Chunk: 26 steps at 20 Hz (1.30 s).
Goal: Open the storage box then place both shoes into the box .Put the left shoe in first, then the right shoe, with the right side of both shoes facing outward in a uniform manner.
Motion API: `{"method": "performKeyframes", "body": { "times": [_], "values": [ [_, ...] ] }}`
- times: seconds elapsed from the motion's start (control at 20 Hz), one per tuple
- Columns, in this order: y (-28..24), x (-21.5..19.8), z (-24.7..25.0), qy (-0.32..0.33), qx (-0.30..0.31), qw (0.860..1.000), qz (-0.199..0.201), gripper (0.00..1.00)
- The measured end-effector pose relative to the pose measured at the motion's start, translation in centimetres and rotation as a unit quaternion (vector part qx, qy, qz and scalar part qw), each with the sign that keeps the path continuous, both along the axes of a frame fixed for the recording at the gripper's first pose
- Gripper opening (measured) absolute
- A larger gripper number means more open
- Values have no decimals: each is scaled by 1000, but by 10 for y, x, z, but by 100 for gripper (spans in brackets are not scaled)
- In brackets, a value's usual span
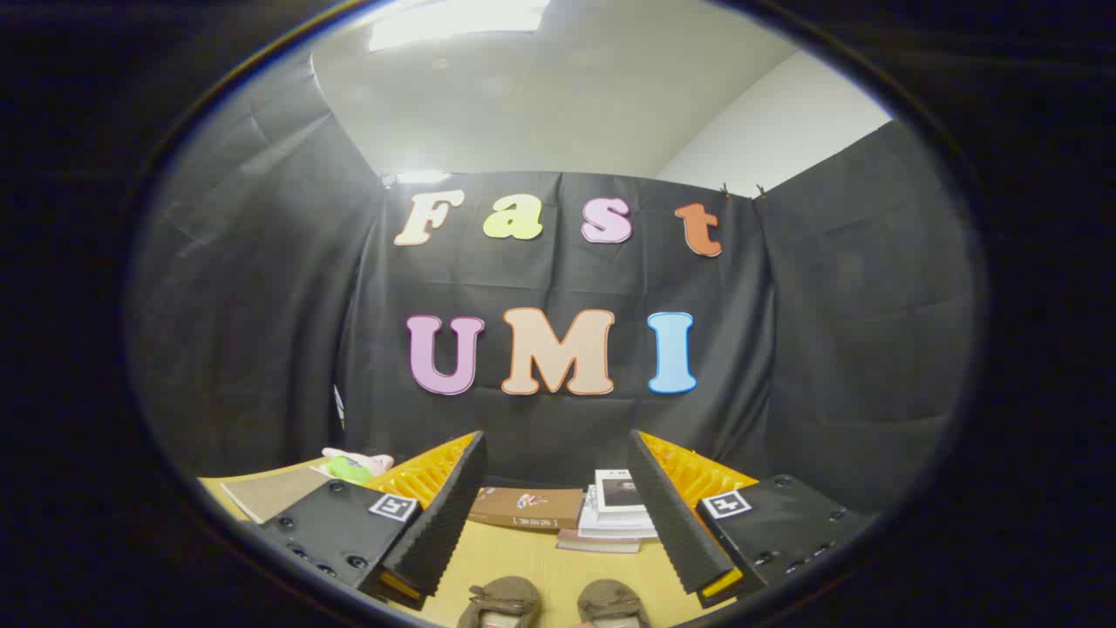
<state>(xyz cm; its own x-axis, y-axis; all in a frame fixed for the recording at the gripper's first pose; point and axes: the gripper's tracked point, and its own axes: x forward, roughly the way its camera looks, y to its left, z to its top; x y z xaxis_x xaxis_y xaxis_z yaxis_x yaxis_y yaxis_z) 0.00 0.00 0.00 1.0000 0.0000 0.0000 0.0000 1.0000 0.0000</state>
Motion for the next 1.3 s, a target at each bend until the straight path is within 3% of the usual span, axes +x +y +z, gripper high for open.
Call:
{"method": "performKeyframes", "body": {
  "times": [0.75,1.05,1.3],
  "values": [
    [-15,24,-4,1,-5,1000,9,100],
    [12,27,-15,14,41,997,62,100],
    [54,28,-45,68,136,980,125,100]
  ]
}}
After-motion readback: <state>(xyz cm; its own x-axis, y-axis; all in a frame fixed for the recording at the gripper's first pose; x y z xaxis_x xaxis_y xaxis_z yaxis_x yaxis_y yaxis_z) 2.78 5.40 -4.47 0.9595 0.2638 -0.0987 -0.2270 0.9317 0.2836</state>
